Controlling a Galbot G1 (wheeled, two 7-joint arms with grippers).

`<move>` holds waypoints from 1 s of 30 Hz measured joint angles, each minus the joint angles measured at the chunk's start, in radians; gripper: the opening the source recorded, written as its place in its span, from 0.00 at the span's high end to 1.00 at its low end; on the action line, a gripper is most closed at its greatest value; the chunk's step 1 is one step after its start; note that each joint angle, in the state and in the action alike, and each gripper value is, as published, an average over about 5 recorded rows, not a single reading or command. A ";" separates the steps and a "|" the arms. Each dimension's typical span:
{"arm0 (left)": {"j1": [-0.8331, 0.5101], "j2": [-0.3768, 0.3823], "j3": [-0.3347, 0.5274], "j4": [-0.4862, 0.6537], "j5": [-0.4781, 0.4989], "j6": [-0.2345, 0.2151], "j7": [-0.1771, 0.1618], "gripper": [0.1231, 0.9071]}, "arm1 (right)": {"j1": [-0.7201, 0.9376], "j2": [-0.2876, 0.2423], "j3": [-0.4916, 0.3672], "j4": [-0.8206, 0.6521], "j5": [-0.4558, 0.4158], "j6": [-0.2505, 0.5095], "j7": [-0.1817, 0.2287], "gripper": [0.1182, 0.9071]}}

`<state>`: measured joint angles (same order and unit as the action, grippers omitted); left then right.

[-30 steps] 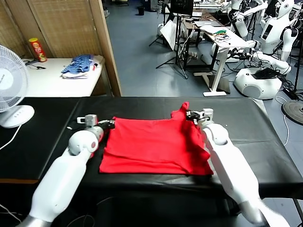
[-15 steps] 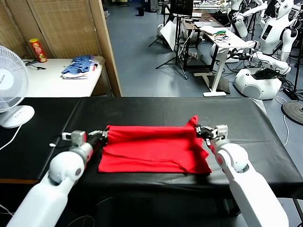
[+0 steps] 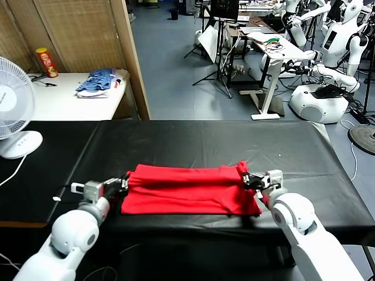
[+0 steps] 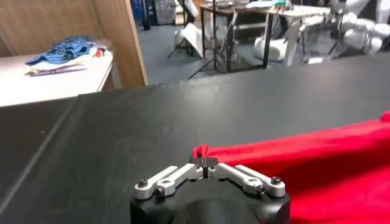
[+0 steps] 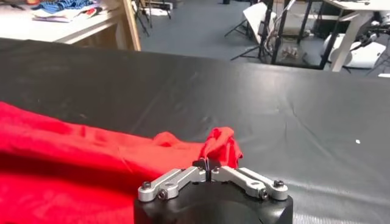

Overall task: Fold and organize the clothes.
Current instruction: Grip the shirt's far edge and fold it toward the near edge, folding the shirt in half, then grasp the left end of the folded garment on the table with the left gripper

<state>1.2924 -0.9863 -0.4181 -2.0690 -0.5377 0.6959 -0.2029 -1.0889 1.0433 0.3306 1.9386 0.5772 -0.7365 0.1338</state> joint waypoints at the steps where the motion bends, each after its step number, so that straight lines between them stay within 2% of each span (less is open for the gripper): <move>1: 0.006 -0.002 0.000 -0.003 0.003 0.006 0.000 1.00 | -0.006 -0.002 0.004 0.005 0.000 0.000 -0.002 0.91; 3: 0.016 -0.005 0.001 -0.010 0.008 0.017 0.001 0.98 | -0.021 -0.008 0.016 0.019 0.001 0.000 -0.007 0.78; 5: 0.025 -0.006 -0.001 -0.020 0.009 0.025 0.001 0.90 | -0.040 -0.014 0.033 0.037 0.003 0.000 -0.013 0.66; 10: 0.033 0.007 -0.017 -0.051 -0.019 0.034 0.001 0.53 | -0.070 -0.019 0.091 0.074 0.007 0.000 -0.019 0.30; 13: 0.014 0.007 -0.029 -0.053 -0.037 0.025 -0.001 0.32 | -0.062 -0.005 0.113 0.069 -0.012 0.002 -0.004 0.17; 15: -0.011 0.000 -0.032 -0.038 -0.055 0.017 -0.005 0.21 | -0.044 0.012 0.114 0.051 -0.034 0.015 0.005 0.15; 18: -0.066 -0.018 -0.023 0.008 -0.106 0.004 -0.016 0.15 | -0.007 0.042 0.102 0.009 -0.064 0.048 0.013 0.14; 23: -0.161 -0.063 0.010 0.122 -0.156 -0.017 -0.020 0.14 | 0.057 0.091 0.066 -0.085 -0.109 0.084 0.018 0.14; 30: -0.235 -0.119 0.039 0.255 -0.173 -0.033 0.003 0.14 | 0.113 0.162 0.029 -0.199 -0.145 0.093 0.024 0.17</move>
<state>1.0571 -1.1051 -0.3787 -1.8138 -0.7110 0.6631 -0.2004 -0.9763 1.2057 0.3595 1.7392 0.4326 -0.6432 0.1579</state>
